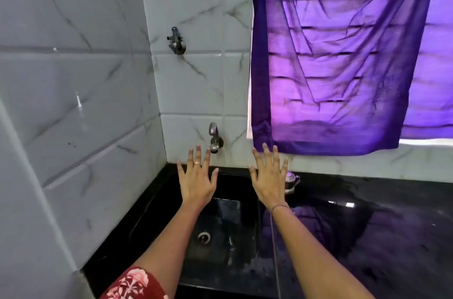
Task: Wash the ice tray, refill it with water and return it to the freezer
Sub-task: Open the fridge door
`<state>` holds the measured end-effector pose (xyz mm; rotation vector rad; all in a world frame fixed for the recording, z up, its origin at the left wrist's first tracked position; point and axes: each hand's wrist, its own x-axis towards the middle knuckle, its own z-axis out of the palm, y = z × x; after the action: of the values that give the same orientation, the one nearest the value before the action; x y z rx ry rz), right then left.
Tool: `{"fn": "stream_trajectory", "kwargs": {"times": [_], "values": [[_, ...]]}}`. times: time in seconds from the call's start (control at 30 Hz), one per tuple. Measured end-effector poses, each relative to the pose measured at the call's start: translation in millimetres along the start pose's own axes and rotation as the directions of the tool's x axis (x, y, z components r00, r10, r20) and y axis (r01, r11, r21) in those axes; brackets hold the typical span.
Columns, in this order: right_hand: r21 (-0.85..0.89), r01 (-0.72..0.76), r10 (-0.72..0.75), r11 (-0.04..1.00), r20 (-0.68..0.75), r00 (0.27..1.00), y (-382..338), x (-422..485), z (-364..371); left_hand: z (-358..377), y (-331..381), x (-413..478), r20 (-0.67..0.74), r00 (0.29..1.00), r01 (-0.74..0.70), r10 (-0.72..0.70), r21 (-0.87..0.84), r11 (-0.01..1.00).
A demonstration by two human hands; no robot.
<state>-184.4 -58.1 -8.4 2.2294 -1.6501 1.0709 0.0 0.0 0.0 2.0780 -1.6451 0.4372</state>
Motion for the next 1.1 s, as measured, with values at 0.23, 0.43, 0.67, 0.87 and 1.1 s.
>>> {"fn": "stream_trajectory", "kwargs": {"times": [0.23, 0.43, 0.67, 0.87, 1.1], "values": [[-0.115, 0.030, -0.013, 0.993, 0.146, 0.989, -18.8, -74.8, 21.7, 16.5, -20.1, -64.4, 0.141, 0.988, 0.060, -0.061, 0.005, 0.998], [-0.112, 0.031, 0.002, 0.993, 0.278, 0.961, -58.2, -140.9, 42.9, 24.9, -53.1, -130.5, 0.266, 0.958, 0.098, -0.106, 0.042, 0.994], [-0.071, 0.022, 0.011, 0.997, 0.423, 0.906, -95.5, -218.0, 59.9, 30.9, -103.3, -205.3, 0.325, 0.933, 0.140, -0.154, 0.068, 0.988], [0.025, 0.115, -0.111, 0.993, 0.518, 0.848, -109.4, -263.6, 62.2, 24.6, -129.7, -264.5, 0.368, 0.897, 0.218, -0.247, 0.120, 0.969], [0.101, 0.213, -0.227, 0.972, 0.651, 0.724, -114.4, -296.2, 64.4, 5.6, -139.7, -322.6, 0.393, 0.821, 0.344, -0.414, 0.239, 0.908]]}}
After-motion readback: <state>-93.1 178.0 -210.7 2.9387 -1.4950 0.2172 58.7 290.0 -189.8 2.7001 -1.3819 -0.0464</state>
